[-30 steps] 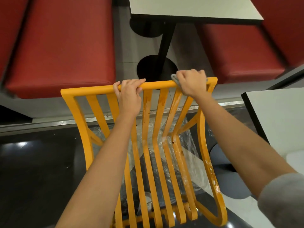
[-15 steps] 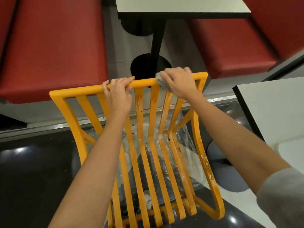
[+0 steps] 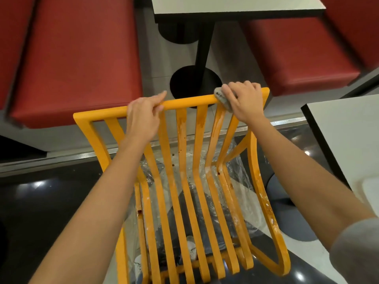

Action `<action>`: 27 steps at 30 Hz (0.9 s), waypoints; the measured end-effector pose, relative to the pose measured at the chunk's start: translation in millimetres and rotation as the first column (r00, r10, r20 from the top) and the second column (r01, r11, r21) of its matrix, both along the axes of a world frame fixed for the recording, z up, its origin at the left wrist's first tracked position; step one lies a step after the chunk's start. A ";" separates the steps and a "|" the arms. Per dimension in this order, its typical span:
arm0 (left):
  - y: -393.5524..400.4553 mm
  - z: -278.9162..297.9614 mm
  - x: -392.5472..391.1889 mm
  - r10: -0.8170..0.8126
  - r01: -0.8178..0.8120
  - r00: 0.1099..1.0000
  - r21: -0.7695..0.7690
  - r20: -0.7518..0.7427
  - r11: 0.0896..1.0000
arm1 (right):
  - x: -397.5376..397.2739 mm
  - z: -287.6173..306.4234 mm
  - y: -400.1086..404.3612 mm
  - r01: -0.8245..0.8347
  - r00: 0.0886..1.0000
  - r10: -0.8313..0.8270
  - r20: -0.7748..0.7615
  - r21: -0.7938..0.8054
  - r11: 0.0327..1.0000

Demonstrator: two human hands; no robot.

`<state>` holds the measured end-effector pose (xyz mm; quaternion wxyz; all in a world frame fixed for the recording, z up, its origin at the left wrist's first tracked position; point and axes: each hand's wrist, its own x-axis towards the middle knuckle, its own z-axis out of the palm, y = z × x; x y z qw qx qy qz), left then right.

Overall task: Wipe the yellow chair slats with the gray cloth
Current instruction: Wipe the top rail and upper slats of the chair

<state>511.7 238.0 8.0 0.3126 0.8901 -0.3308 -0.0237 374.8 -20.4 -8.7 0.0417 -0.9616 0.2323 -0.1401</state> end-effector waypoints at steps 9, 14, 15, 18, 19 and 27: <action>53.2 -21.0 16.5 0.098 -0.109 0.986 0.073 0.138 0.991 | 75.1 -17.0 134.3 -0.036 0.996 0.034 0.080 0.021 0.999; 59.9 -19.6 27.4 0.048 -0.052 0.996 0.045 0.071 0.998 | 98.5 -19.3 168.1 -0.291 0.947 0.294 0.129 -0.045 0.956; 60.8 -19.0 27.6 0.042 -0.044 0.997 0.035 0.058 0.998 | 91.5 -18.5 156.4 -0.344 0.927 0.349 0.138 -0.060 0.937; 58.8 -17.2 27.6 0.042 -0.042 0.998 0.008 0.038 0.999 | 68.1 -15.9 120.9 -0.215 0.956 0.207 0.206 0.019 0.976; 57.4 -17.6 27.3 0.046 -0.047 0.998 0.005 0.033 0.999 | 66.1 -12.9 115.6 -0.101 0.972 0.083 0.219 0.070 0.992; 60.0 -14.3 31.1 0.026 -0.026 1.000 0.030 0.003 0.999 | 113.2 -11.7 189.1 -0.219 0.967 0.207 0.150 0.073 0.973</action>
